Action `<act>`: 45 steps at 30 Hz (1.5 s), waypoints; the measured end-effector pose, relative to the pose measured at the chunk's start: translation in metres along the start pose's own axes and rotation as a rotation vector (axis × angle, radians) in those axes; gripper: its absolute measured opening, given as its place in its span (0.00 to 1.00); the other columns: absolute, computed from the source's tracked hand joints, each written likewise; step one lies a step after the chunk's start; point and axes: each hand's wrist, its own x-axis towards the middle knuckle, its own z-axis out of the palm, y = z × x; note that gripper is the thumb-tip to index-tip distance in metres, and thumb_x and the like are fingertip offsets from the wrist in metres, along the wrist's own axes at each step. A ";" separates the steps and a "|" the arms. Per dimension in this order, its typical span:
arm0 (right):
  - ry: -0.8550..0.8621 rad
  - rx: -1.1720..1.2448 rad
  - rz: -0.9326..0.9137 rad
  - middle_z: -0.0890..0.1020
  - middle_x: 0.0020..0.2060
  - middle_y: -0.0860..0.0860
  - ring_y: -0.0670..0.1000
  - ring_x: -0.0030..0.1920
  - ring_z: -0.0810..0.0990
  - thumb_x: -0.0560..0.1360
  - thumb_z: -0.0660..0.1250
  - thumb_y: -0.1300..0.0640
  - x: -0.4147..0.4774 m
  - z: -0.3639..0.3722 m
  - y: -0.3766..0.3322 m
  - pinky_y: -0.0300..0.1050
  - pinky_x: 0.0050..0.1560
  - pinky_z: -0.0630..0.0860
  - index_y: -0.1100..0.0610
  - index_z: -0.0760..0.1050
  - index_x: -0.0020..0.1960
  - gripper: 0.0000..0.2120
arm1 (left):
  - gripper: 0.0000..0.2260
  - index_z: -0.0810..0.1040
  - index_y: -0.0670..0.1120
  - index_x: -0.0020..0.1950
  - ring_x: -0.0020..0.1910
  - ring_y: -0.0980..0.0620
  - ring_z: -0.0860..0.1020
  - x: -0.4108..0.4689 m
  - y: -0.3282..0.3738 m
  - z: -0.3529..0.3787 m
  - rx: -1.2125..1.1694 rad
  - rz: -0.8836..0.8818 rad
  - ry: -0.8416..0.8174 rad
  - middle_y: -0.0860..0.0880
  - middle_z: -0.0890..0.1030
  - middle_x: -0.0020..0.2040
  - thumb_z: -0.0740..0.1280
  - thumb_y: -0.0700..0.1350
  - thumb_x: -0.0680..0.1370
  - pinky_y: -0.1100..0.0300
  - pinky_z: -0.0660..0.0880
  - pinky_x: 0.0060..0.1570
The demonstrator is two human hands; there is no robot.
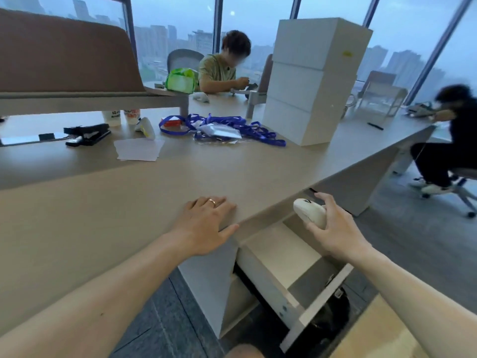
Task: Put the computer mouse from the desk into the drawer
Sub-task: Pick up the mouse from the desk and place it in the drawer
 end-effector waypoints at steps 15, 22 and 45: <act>-0.300 -0.121 0.162 0.72 0.66 0.56 0.59 0.63 0.75 0.73 0.69 0.48 -0.009 0.059 0.051 0.53 0.63 0.73 0.52 0.57 0.77 0.37 | 0.34 0.55 0.45 0.79 0.77 0.47 0.56 0.025 0.058 0.083 -0.009 0.218 -0.098 0.47 0.58 0.78 0.65 0.56 0.79 0.50 0.59 0.74; -0.370 -0.213 0.180 0.73 0.63 0.56 0.60 0.59 0.77 0.71 0.70 0.49 -0.002 0.076 0.054 0.54 0.56 0.78 0.54 0.58 0.75 0.37 | 0.32 0.55 0.49 0.80 0.76 0.51 0.56 0.029 0.041 0.104 -0.039 0.190 -0.056 0.52 0.58 0.79 0.64 0.56 0.79 0.54 0.59 0.72; -0.605 -0.501 0.235 0.65 0.67 0.59 0.63 0.65 0.72 0.74 0.64 0.63 0.017 0.140 0.075 0.52 0.55 0.72 0.54 0.57 0.75 0.32 | 0.27 0.62 0.50 0.77 0.73 0.51 0.63 0.030 0.042 0.117 -0.032 0.172 0.085 0.53 0.65 0.76 0.63 0.40 0.78 0.56 0.65 0.66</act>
